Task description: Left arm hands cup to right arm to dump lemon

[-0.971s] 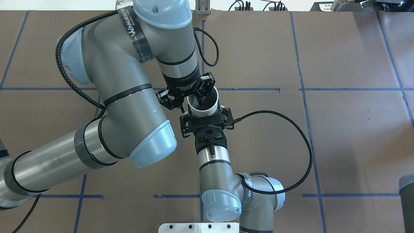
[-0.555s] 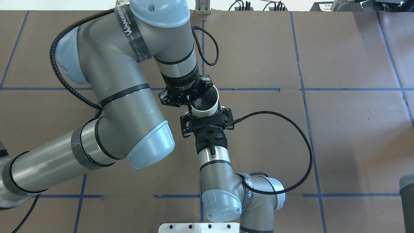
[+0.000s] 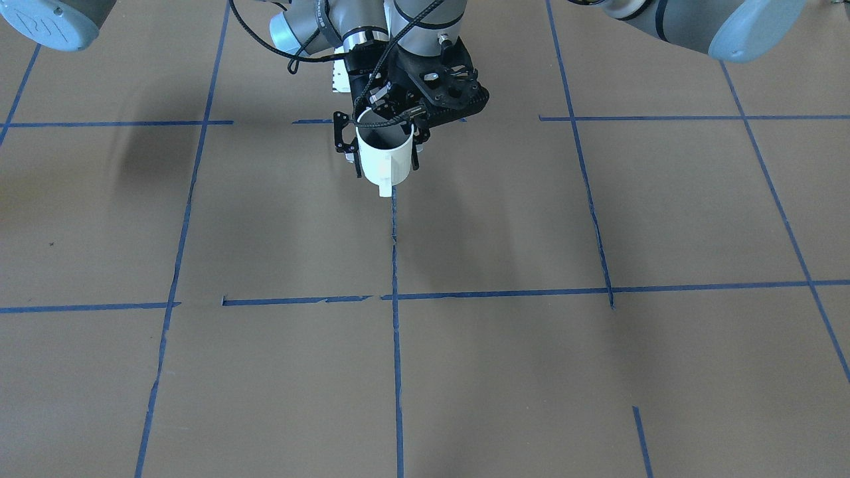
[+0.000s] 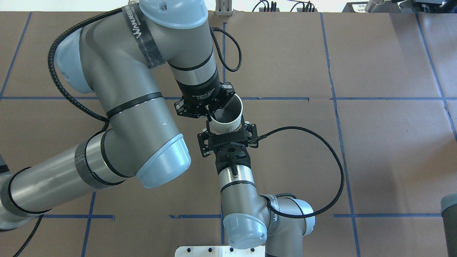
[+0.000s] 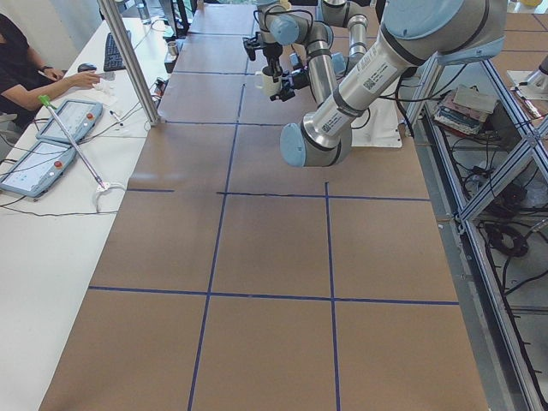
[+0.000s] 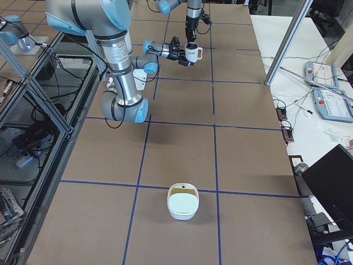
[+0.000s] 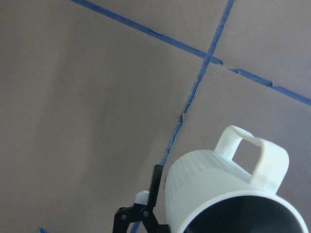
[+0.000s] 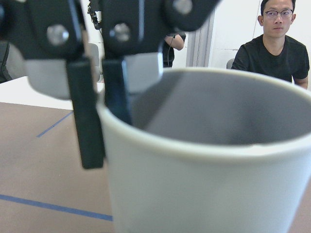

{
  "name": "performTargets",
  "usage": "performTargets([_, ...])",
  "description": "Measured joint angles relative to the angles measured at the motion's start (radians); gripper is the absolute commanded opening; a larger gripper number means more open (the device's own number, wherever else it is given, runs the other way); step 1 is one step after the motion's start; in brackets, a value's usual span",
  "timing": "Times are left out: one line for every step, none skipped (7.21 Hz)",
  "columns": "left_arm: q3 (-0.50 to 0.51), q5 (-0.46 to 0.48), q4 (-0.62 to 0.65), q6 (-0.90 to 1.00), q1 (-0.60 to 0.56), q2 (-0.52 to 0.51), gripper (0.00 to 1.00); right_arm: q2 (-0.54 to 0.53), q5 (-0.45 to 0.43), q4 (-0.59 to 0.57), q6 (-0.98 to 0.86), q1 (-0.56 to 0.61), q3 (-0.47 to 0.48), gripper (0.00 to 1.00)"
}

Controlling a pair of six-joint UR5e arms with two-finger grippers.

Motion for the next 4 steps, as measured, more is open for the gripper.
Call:
performTargets([-0.004,0.0,0.0,-0.001,-0.001,-0.001,0.0,-0.008,0.0,0.0,0.0,-0.008,-0.003,1.0])
performTargets([-0.016,0.0,0.004,-0.001,-0.003,0.0,0.0,-0.02,0.0,0.001,0.0,-0.014,-0.004,1.0])
performTargets([-0.041,0.0,0.016,-0.001,-0.005,0.002,0.0,-0.03,0.001,0.0,0.0,-0.019,-0.005,1.0])
performTargets([-0.069,0.0,0.03,0.002,-0.014,0.009,0.0,-0.036,0.015,0.0,-0.001,-0.02,-0.003,1.0])
